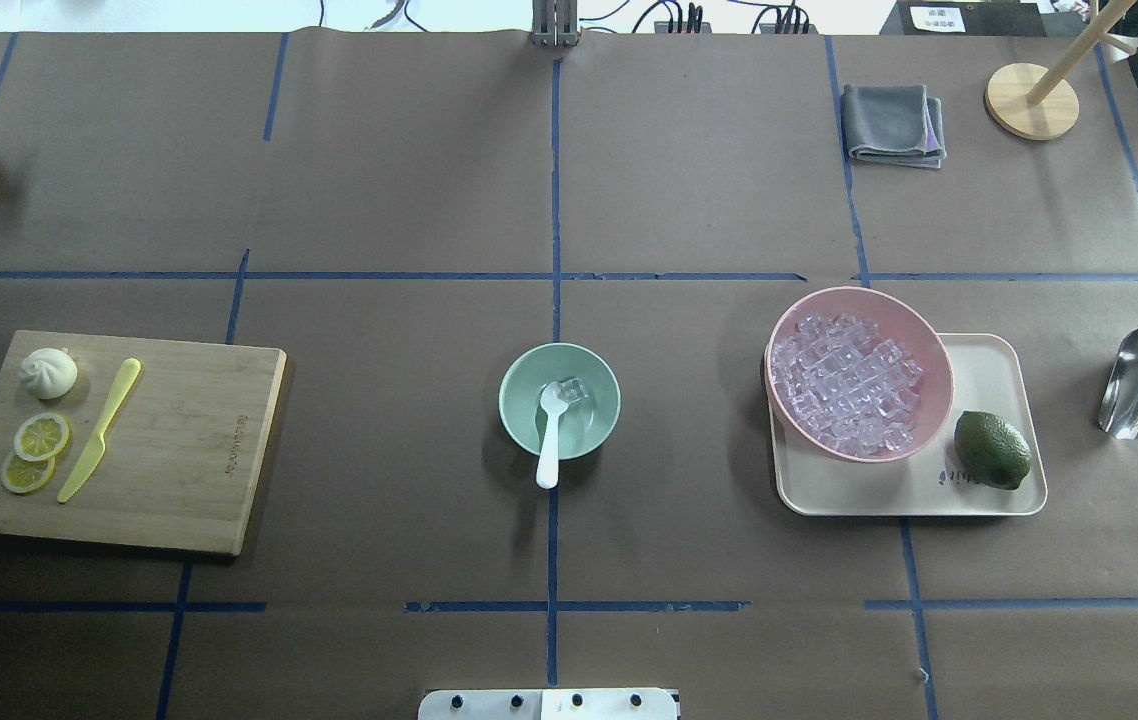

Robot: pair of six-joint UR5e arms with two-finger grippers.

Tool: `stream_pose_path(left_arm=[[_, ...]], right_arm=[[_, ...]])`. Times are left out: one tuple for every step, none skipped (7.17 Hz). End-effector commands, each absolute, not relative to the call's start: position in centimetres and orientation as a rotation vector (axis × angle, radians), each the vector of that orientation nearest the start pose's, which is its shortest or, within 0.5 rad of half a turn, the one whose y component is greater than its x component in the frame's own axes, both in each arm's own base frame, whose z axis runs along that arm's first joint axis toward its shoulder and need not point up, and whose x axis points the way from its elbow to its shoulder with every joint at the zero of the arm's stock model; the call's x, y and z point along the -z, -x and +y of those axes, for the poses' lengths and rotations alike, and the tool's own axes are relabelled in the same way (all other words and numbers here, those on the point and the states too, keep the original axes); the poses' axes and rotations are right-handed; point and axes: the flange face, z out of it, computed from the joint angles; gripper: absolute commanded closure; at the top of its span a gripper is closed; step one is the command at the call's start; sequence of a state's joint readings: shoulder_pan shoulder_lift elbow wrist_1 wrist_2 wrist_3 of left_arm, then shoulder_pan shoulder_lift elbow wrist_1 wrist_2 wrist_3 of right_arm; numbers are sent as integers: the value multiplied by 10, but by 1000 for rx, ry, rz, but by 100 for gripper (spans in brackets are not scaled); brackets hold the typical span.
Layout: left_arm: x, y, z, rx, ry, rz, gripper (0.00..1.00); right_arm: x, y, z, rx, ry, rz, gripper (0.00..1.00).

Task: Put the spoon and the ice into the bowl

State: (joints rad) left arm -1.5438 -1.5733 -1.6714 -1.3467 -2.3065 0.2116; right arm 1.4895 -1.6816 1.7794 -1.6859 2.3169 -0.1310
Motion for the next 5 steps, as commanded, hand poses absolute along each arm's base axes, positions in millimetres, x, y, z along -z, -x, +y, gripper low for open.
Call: stream_pose_path(left_arm=[[-633, 53, -482, -181, 49, 742, 0], [-630, 53, -484, -183, 43, 743, 0], [-629, 53, -485, -185, 41, 745, 0], [-628, 53, -486, -187, 38, 748, 0], [-624, 53, -487, -188, 29, 752, 0]], right_arm=[[-621, -29, -445, 192, -1, -750, 1], [-622, -29, -445, 188, 3, -750, 1], [-623, -30, -444, 188, 4, -750, 1], [-623, -30, -444, 186, 6, -750, 1], [-624, -30, -444, 184, 8, -750, 1]])
